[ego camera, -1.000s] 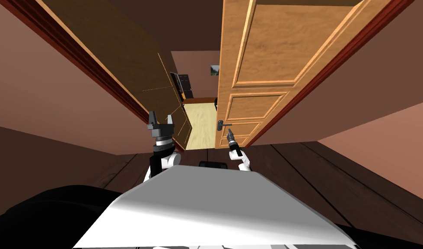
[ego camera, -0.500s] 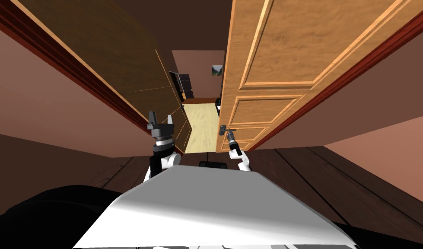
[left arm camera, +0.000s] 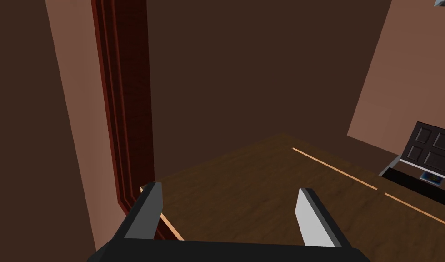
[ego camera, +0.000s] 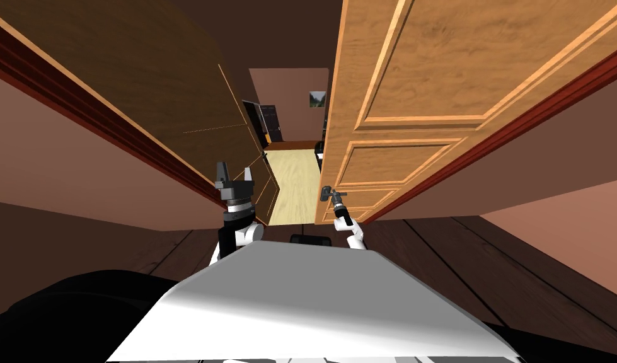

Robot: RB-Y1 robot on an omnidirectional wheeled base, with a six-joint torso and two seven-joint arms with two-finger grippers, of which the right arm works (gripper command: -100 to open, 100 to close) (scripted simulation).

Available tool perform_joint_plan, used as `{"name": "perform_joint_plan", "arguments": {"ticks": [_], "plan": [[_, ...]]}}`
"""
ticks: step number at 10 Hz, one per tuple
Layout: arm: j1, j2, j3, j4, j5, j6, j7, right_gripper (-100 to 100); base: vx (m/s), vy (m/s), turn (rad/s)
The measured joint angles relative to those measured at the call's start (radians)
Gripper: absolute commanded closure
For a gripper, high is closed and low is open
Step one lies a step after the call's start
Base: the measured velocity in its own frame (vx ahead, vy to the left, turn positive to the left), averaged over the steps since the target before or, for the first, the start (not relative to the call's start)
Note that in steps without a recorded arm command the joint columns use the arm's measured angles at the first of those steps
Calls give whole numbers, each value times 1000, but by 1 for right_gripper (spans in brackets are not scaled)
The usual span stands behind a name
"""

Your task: Push the door open

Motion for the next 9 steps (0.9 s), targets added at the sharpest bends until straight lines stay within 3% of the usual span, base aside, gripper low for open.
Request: {"name": "perform_joint_plan", "arguments": {"ticks": [4, 7, 9], "plan": [[-1, 0, -1, 0, 0, 1, 0, 100, 24, 5, -5], [4, 0, -11, 15, -1, 6, 3, 100, 137, 61, -42], [-7, -2, -25, 32, -4, -2, 3, 100, 183, 67, -51]]}}
